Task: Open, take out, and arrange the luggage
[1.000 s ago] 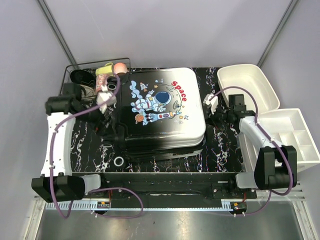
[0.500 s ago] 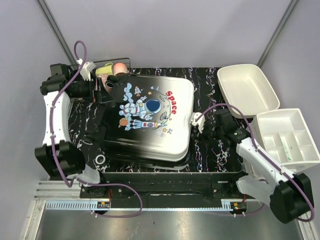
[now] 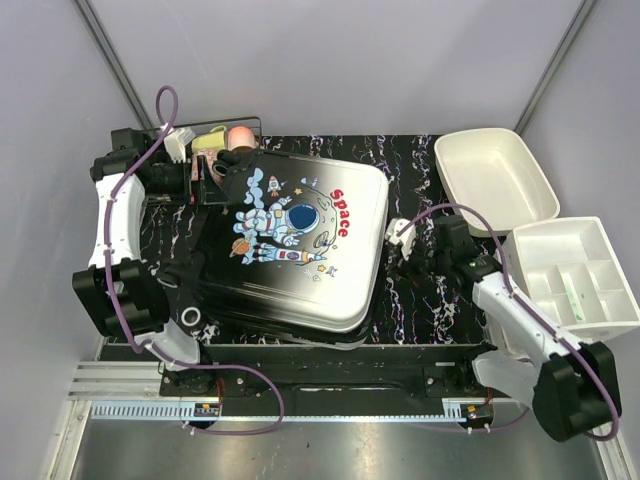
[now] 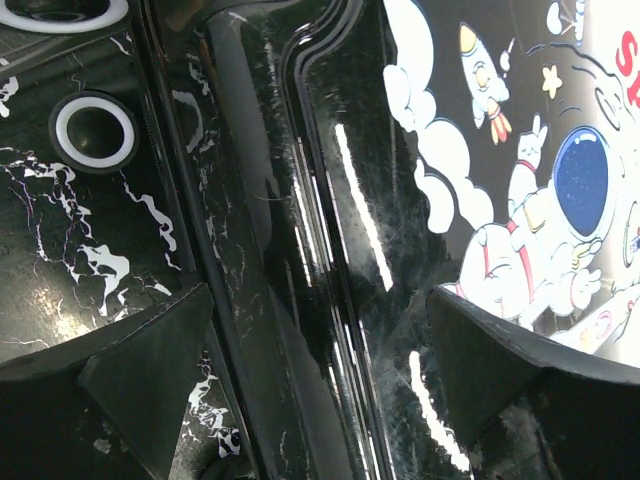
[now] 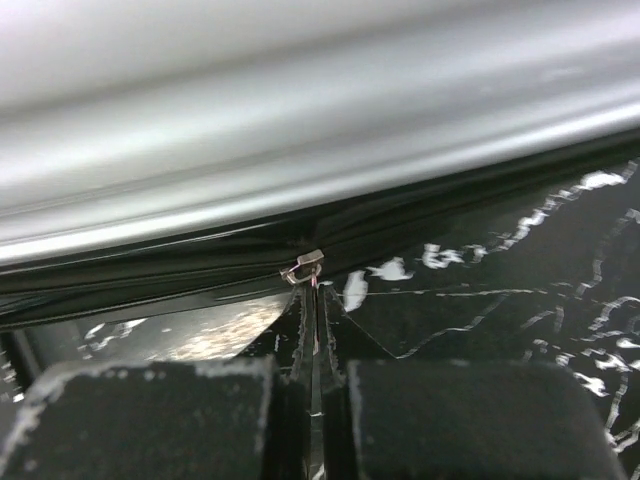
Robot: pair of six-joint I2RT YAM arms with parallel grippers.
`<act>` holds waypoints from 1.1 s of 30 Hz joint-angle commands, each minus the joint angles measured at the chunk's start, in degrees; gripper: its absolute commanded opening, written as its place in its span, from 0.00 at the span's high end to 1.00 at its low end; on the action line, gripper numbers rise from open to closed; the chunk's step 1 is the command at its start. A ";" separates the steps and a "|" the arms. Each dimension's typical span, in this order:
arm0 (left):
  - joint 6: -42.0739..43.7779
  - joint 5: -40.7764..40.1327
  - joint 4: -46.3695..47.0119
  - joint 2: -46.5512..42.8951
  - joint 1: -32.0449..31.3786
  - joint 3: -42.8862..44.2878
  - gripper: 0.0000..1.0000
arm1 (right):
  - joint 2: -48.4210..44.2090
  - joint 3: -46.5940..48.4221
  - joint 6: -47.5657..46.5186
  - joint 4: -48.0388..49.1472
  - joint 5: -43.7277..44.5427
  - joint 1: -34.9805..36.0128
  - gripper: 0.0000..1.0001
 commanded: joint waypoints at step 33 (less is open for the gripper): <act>21.23 3.32 -13.08 19.37 -13.62 16.85 0.15 | 45.32 30.33 -35.43 20.63 -40.26 -18.03 1.00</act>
